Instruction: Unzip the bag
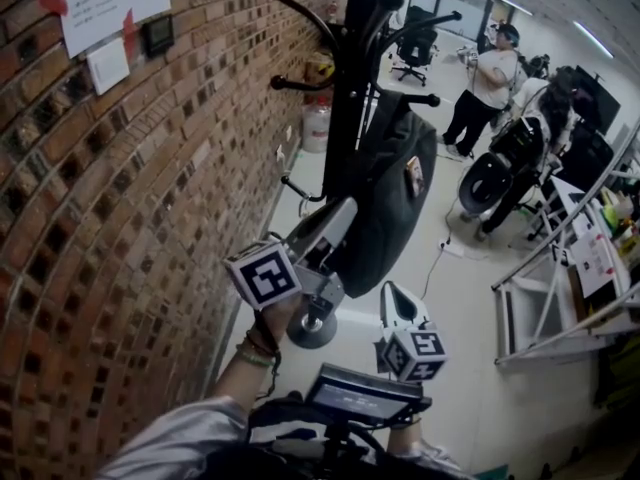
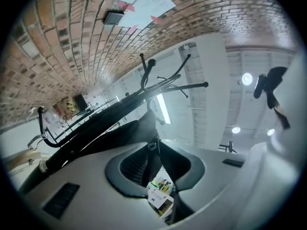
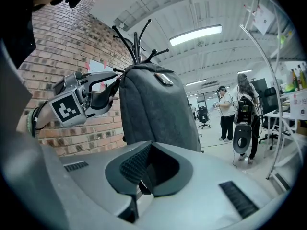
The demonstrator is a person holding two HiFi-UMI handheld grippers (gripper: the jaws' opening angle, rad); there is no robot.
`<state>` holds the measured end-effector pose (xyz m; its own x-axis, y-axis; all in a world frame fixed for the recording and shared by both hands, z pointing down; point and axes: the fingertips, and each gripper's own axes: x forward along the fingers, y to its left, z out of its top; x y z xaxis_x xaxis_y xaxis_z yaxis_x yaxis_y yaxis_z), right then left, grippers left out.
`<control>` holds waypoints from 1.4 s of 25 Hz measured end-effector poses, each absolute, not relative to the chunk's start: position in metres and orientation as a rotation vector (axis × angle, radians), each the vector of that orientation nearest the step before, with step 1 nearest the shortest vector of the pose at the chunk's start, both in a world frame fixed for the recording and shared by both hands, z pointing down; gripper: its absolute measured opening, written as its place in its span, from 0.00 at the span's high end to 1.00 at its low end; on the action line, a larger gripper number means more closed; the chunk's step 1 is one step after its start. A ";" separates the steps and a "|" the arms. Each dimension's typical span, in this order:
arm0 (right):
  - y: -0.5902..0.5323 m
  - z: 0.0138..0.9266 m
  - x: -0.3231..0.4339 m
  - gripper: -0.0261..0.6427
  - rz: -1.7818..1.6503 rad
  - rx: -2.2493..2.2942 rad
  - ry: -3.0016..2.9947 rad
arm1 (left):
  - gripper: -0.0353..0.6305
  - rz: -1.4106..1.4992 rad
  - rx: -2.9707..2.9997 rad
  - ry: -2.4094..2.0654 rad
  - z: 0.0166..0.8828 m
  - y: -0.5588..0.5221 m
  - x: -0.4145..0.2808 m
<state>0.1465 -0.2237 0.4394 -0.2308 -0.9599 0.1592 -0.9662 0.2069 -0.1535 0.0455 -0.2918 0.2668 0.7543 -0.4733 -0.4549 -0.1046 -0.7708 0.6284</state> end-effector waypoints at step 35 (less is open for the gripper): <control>-0.223 0.445 0.149 0.98 0.342 1.922 -2.399 | 0.93 -0.933 2.140 -0.342 0.272 -0.288 0.043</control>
<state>0.1495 -0.2225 0.4448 -0.2269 -0.9580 0.1752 -0.9689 0.2037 -0.1408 0.0429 -0.2876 0.2723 0.6969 -0.5035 -0.5107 0.0536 -0.6736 0.7371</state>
